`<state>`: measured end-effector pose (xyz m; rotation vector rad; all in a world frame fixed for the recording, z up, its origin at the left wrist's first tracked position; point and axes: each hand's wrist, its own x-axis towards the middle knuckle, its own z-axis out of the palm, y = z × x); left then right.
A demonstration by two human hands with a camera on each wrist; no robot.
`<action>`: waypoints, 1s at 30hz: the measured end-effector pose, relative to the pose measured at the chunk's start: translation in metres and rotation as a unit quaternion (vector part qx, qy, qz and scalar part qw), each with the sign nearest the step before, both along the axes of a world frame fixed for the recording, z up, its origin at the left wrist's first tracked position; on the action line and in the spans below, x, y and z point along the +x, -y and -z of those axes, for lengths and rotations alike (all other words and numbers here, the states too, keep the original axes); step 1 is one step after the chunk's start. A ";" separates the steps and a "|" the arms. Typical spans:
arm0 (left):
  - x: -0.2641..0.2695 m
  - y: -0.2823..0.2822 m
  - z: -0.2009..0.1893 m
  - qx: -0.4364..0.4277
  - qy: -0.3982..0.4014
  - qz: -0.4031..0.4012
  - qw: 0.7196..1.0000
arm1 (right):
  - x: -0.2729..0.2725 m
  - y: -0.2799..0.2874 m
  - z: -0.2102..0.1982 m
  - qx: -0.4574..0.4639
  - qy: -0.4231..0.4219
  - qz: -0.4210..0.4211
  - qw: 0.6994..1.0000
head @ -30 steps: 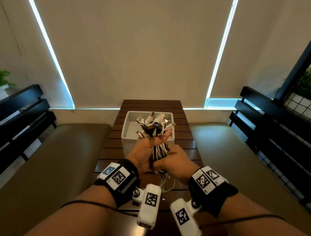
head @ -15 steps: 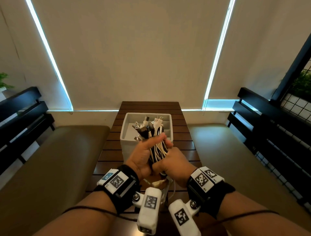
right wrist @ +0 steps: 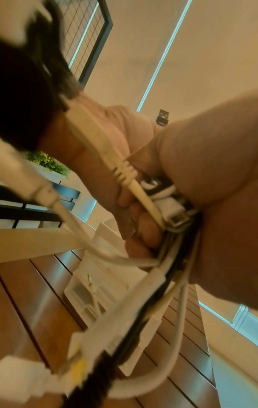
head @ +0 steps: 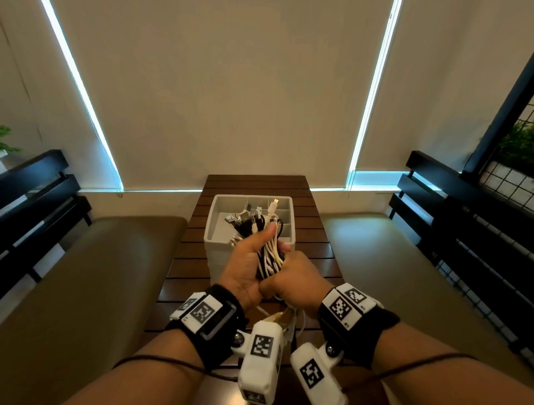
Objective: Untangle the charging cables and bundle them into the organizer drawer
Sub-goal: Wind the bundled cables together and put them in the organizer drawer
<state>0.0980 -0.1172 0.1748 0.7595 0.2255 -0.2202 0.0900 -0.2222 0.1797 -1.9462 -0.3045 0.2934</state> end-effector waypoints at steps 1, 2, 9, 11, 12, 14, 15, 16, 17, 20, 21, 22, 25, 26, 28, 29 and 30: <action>-0.002 0.000 -0.001 -0.006 -0.009 0.002 1.000 | 0.002 0.002 0.002 -0.015 -0.003 0.008 1.000; -0.004 0.000 0.000 -0.001 -0.018 0.005 1.000 | 0.006 0.004 0.005 -0.041 0.000 0.018 0.999; -0.007 0.016 0.005 0.082 -0.128 0.024 0.988 | 0.019 -0.001 0.019 -0.308 0.145 0.050 0.939; 0.001 0.016 0.005 0.068 -0.151 -0.023 0.986 | 0.015 -0.003 0.016 -0.325 0.160 0.052 0.931; 0.004 0.016 0.006 0.055 -0.154 -0.044 0.985 | 0.014 -0.004 0.013 -0.330 0.165 0.053 0.928; 0.009 0.015 0.008 0.042 -0.159 -0.068 0.984 | 0.013 -0.004 0.008 -0.343 0.178 0.046 0.921; 0.010 0.014 0.010 0.047 -0.161 -0.074 0.983 | 0.012 -0.004 0.006 -0.345 0.184 0.040 0.919; 0.011 0.014 0.011 0.053 -0.157 -0.079 0.983 | 0.011 -0.003 0.003 -0.343 0.189 0.030 0.920; 0.012 0.012 0.012 0.060 -0.151 -0.079 0.984 | 0.010 -0.003 0.003 -0.335 0.192 0.018 0.922; 0.016 0.006 0.015 0.055 -0.123 -0.072 0.988 | 0.004 0.005 0.005 -0.249 0.164 -0.038 0.954; 0.017 0.004 0.015 0.051 -0.112 -0.068 0.990 | 0.002 0.008 0.007 -0.212 0.147 -0.054 0.965; 0.018 0.002 0.014 0.044 -0.102 -0.062 0.992 | 0.002 0.011 0.009 -0.180 0.131 -0.057 0.973; 0.018 -0.001 0.007 0.029 -0.083 -0.060 0.994 | 0.005 0.018 0.015 -0.121 0.098 -0.016 0.988; 0.017 -0.002 0.005 0.022 -0.076 -0.064 0.995 | 0.006 0.021 0.015 -0.118 0.084 -0.016 0.989; 0.017 -0.006 0.003 0.006 -0.064 -0.070 0.995 | 0.010 0.026 0.015 -0.141 0.076 -0.048 0.986; 0.017 -0.009 0.002 -0.001 -0.059 -0.075 0.995 | 0.011 0.031 0.014 -0.149 0.083 -0.066 0.983; 0.017 -0.013 0.001 -0.011 -0.053 -0.075 0.996 | 0.013 0.037 0.014 -0.152 0.086 -0.079 0.981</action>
